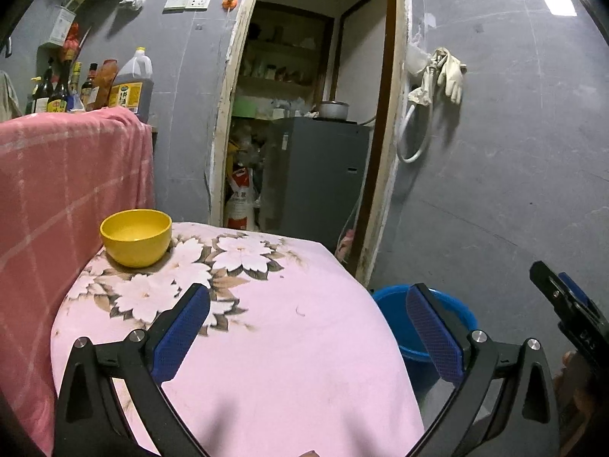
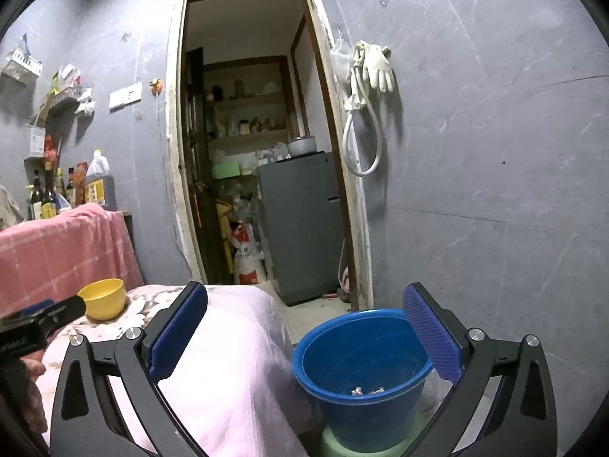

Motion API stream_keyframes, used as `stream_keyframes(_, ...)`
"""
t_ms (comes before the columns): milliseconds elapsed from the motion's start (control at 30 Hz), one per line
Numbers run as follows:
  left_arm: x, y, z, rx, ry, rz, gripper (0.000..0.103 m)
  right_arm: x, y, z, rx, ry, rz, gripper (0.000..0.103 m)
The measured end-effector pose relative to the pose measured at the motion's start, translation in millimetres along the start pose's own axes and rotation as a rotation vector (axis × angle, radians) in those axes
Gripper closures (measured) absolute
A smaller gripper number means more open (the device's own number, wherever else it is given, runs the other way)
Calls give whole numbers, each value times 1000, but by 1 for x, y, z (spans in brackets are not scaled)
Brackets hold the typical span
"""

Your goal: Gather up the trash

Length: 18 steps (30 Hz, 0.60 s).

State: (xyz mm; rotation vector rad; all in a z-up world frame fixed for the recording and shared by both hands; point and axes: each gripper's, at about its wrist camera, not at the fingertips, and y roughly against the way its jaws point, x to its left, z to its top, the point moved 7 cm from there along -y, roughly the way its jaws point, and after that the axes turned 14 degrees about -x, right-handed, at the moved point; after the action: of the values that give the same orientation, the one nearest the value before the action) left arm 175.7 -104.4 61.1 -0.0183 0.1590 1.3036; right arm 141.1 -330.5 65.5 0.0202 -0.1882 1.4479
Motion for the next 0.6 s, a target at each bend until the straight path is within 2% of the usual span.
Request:
stream_keyframes(200,13,29,-10,-45,20,58,2,10,27,-7,-25,7,1,0)
stream_keyframes(400,20,48,-17,-62,-56,98,2,20,45,-15,-27,29,8,0)
stream_keyframes(600,33,62,-33,-60,-56,114,2,30,59,-29,-18,50,16,0)
